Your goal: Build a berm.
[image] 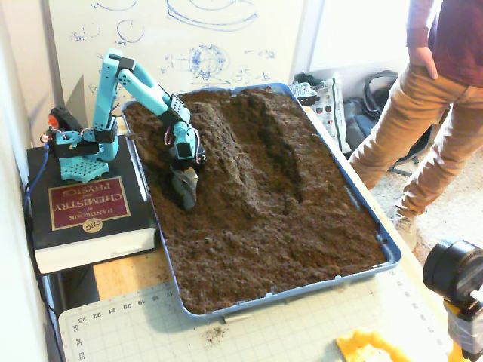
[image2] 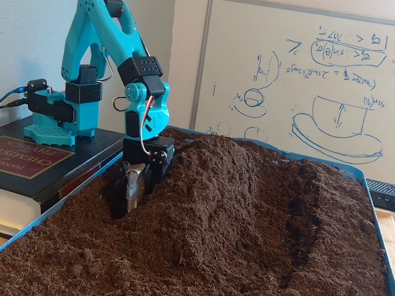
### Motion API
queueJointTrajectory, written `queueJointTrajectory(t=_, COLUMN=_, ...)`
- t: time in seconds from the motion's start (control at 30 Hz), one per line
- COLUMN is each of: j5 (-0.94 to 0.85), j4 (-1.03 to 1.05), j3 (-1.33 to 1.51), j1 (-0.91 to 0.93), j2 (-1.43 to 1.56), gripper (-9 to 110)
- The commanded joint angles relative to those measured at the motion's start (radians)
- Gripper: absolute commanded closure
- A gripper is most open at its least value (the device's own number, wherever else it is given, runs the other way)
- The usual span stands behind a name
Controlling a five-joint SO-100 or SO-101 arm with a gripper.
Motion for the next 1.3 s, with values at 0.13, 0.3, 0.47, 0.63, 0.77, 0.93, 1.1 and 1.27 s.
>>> queueJointTrajectory(t=0.13, j5=0.031, j4=-0.072, j3=-0.264, j1=-0.097, j2=0.173, gripper=101)
queueJointTrajectory(t=0.3, j5=0.032, j4=-0.072, j3=-0.264, j1=-0.112, j2=0.204, gripper=101)
queueJointTrajectory(t=0.47, j5=0.032, j4=-0.064, j3=-0.262, j1=-0.114, j2=0.230, gripper=101)
queueJointTrajectory(t=0.63, j5=0.031, j4=-0.058, j3=-0.238, j1=-0.110, j2=0.236, gripper=101)
queueJointTrajectory(t=0.77, j5=0.015, j4=-0.058, j3=-0.150, j1=-0.098, j2=0.282, gripper=101)
queueJointTrajectory(t=0.93, j5=0.014, j4=-0.060, j3=0.044, j1=-0.098, j2=0.371, gripper=101)
queueJointTrajectory(t=1.1, j5=0.012, j4=-0.067, j3=0.235, j1=-0.109, j2=0.377, gripper=101)
queueJointTrajectory(t=1.27, j5=0.011, j4=-0.071, j3=0.396, j1=-0.124, j2=0.391, gripper=101)
